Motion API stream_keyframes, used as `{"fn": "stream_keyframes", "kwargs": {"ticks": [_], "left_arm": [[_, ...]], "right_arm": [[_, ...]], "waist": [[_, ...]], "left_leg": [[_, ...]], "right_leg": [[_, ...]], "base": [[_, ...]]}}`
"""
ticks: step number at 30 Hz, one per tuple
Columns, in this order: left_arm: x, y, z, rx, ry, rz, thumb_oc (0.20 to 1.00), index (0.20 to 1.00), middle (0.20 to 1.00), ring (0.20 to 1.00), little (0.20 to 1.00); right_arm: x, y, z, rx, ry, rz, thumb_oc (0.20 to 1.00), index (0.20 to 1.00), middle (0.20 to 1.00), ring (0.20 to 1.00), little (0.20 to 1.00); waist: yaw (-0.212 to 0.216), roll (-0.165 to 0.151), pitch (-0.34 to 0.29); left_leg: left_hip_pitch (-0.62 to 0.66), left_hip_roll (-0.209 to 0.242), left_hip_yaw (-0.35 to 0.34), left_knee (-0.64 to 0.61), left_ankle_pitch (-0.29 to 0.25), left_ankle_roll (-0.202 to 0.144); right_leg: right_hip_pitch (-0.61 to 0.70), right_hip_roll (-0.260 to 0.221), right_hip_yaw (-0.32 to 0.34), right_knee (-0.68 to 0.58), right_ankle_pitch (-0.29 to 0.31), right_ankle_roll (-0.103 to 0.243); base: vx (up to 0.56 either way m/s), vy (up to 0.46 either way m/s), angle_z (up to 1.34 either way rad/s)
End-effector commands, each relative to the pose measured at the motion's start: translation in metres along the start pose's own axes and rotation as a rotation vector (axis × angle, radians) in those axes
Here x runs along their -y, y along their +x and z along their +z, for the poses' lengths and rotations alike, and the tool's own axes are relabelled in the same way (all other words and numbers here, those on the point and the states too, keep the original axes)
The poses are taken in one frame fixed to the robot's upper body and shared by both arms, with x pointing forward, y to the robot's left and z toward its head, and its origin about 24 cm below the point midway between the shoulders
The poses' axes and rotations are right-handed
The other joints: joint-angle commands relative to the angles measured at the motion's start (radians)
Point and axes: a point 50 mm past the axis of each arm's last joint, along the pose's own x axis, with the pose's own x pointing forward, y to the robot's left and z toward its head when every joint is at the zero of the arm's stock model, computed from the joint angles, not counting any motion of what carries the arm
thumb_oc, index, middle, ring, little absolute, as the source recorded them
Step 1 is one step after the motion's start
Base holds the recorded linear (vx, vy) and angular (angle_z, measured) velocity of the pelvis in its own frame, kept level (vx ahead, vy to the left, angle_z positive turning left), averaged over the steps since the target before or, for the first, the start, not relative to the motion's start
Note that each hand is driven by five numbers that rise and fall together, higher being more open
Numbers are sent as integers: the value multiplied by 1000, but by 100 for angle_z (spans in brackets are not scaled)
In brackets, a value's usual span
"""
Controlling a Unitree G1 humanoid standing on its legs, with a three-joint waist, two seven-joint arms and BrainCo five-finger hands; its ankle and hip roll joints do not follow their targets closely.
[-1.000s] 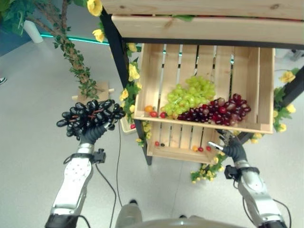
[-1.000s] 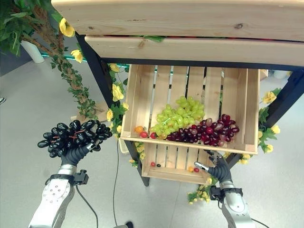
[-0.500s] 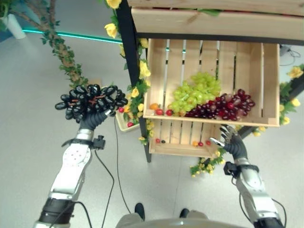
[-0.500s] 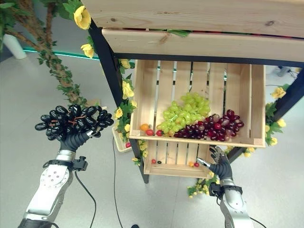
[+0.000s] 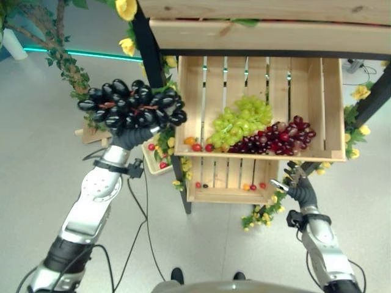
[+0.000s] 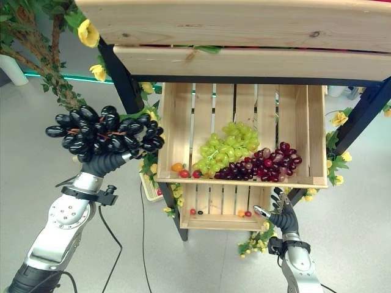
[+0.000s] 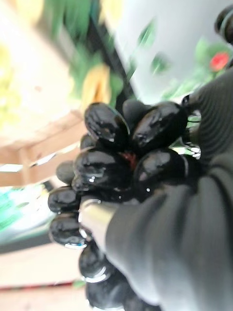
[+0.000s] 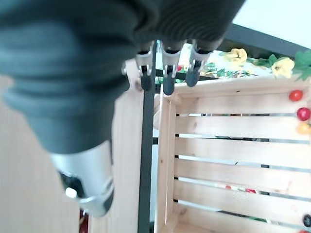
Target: Pick up the fruits from the basket on one side to the basket on the other side
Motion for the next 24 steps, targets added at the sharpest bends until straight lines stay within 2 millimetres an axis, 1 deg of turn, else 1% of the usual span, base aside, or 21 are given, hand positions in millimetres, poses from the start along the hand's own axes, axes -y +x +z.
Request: {"fn": "stream_keyframes", "kwargs": {"ticks": [1,3,10,11,15,19,22,24], "left_arm": [[0,17,34,214,-11,-32,200,200,200,200,200],[8,16,35,214,-74,-74,200,200,200,200,200],[22,16,34,202,-174,-142,200,200,200,200,200],[26,16,33,192,-210,-158,200,200,200,200,200],[33,17,31,179,-245,-188,200,200,200,200,200],[40,22,24,151,-256,-218,200,200,200,200,200],[41,28,19,130,-222,-227,200,200,200,200,200],[41,35,17,128,-165,-238,200,200,200,200,200]], "right_arm": [[7,11,28,133,-21,-31,1000,1000,1000,1000,1000],[8,12,30,140,-29,-30,1000,1000,1000,1000,1000],[7,11,33,151,-49,-24,1000,1000,1000,1000,1000],[7,11,33,152,-55,-22,1000,1000,1000,1000,1000],[6,12,34,155,-52,-18,1000,1000,1000,1000,1000],[5,12,36,163,-63,-11,1000,1000,1000,1000,1000],[6,12,37,168,-63,-17,1000,1000,1000,1000,1000],[6,12,38,168,-67,-17,1000,1000,1000,1000,1000]], "waist": [[-20,-15,-50],[-24,-12,-49],[-26,-7,-51],[-28,-7,-52],[-32,-7,-52],[-40,-4,-52],[-48,-1,-48],[-56,2,-46]], "left_leg": [[6,14,-9,39,-90,-30],[9,19,-8,36,-88,-33],[23,21,-4,17,-84,-35],[25,21,-4,16,-85,-35],[29,20,-3,12,-86,-35],[31,18,0,16,-90,-36],[33,18,4,17,-91,-37],[35,18,7,16,-89,-38]], "right_leg": [[14,-44,-14,2,-26,89],[22,-40,-19,-8,-27,87],[35,-36,-18,-26,-25,85],[37,-36,-18,-29,-24,85],[41,-37,-15,-33,-25,84],[43,-37,-11,-33,-28,82],[44,-36,-5,-34,-28,82],[43,-34,-1,-33,-29,81]], "base": [[1,-42,12],[8,-40,8],[9,-2,0],[0,0,0],[8,-3,0],[16,-4,0],[0,0,0],[0,0,0]]}}
